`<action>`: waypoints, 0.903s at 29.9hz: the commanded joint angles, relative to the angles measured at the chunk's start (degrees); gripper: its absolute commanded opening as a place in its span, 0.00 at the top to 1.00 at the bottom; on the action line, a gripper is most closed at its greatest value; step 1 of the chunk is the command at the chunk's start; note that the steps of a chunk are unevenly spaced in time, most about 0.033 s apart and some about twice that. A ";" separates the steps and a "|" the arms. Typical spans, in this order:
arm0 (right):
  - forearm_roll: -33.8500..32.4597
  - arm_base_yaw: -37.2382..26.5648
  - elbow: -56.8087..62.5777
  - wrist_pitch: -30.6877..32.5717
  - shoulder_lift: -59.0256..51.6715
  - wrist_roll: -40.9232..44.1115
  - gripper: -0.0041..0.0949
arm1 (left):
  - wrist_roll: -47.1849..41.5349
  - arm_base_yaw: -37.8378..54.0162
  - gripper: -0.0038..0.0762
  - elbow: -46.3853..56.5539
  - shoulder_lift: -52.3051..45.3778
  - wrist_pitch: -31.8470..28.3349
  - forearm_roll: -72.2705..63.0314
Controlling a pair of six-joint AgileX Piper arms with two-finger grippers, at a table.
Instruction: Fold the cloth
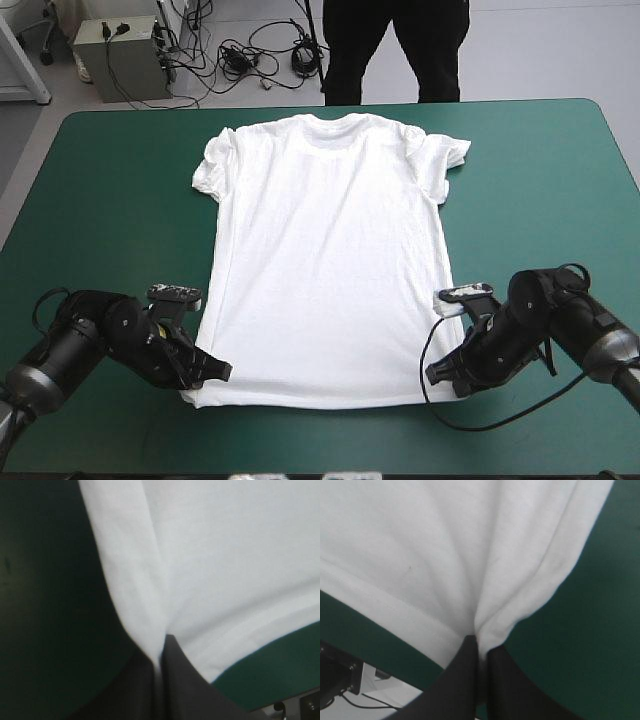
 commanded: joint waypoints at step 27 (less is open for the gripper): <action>-4.97 6.58 5.61 1.48 -4.39 5.17 0.40 | -0.07 -0.13 0.35 2.96 -3.41 3.21 1.19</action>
